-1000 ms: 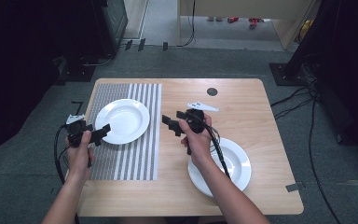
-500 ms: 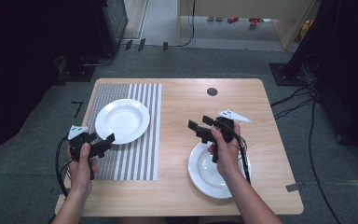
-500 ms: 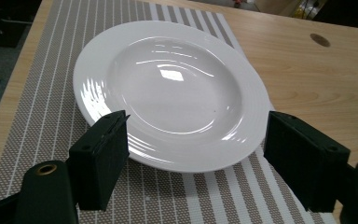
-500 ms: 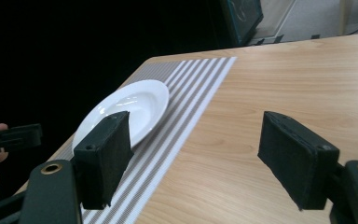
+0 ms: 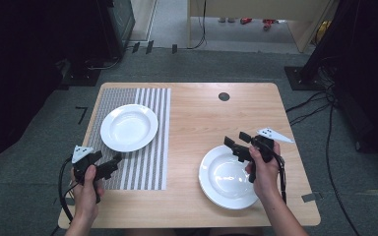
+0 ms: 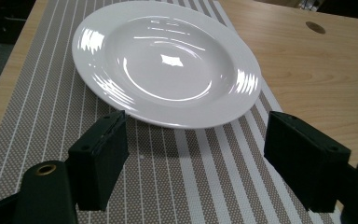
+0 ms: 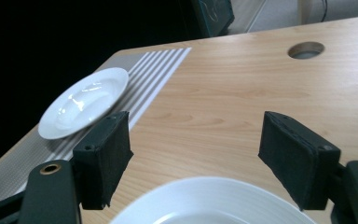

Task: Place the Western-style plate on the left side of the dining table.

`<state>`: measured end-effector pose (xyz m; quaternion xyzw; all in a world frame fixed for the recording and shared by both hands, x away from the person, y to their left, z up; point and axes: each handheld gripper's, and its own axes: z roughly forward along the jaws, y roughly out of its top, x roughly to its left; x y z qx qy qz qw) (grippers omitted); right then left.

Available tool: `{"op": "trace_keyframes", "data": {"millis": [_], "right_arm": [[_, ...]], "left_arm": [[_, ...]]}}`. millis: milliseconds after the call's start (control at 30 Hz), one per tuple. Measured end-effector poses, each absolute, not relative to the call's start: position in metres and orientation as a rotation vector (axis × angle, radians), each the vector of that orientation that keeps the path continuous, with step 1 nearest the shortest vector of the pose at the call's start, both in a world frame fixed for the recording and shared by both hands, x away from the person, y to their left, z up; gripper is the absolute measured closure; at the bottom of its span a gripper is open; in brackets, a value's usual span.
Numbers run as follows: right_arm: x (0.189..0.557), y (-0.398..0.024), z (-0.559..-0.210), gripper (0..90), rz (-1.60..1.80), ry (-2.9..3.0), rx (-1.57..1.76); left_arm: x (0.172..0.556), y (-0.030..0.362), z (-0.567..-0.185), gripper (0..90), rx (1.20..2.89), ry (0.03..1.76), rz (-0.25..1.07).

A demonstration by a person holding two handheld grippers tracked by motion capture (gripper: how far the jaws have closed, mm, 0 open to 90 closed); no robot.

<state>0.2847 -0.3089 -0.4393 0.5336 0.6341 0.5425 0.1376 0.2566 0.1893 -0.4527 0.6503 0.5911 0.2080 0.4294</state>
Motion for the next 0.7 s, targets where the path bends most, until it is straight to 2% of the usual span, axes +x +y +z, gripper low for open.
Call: {"op": "trace_keyframes", "data": {"millis": [700], "right_arm": [[0.252, -0.367, -0.472, 24.7, 1.432, 1.769, 1.643]], "left_arm": [[0.223, 0.219, -0.488, 19.7, 1.635, 1.564, 0.608]]}}
